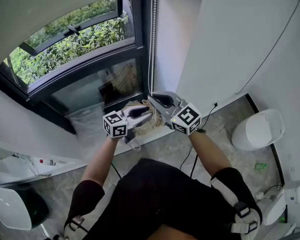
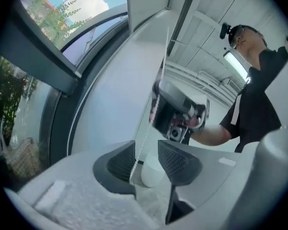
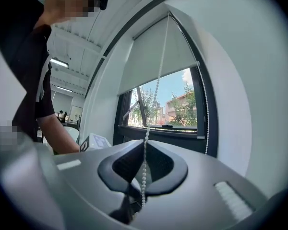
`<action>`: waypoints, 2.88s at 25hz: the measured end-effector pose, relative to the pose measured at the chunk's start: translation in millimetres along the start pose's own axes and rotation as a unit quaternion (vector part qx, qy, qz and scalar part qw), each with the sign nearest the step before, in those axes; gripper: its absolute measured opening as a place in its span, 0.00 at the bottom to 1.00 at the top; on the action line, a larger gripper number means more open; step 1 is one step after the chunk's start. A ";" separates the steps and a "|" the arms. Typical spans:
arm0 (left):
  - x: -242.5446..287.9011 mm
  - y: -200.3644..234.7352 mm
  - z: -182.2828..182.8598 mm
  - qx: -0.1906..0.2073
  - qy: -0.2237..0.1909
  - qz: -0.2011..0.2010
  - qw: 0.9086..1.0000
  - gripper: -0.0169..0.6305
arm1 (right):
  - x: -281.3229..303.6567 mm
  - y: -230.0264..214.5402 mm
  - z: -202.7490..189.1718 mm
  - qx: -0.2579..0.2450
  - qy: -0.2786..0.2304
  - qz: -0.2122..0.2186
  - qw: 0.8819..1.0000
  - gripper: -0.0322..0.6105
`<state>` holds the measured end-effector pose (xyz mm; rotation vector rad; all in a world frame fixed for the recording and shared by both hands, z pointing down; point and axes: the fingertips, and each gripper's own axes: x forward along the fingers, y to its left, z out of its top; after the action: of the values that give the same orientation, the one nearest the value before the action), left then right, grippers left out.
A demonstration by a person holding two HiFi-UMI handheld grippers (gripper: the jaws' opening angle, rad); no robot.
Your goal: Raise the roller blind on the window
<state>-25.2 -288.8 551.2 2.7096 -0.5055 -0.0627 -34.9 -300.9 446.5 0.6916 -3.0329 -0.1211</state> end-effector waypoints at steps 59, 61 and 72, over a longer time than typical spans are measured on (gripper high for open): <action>16.7 -33.1 132.7 0.031 -0.128 -0.029 0.991 0.05 | -10.2 -35.2 155.1 -0.017 -0.119 0.009 0.993 0.33; 16.6 -35.0 131.6 0.054 -0.121 -0.026 0.991 0.05 | 1.8 -38.7 177.3 -0.030 -0.129 0.008 0.991 0.33; 14.6 -32.2 130.6 0.077 -0.108 -0.022 0.991 0.05 | 2.1 -55.0 224.0 0.006 -0.177 0.000 0.984 0.08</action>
<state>-15.3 -313.4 418.5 2.8823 -0.5325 -0.3443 -23.1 -335.6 218.9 0.7440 -3.3720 -0.2520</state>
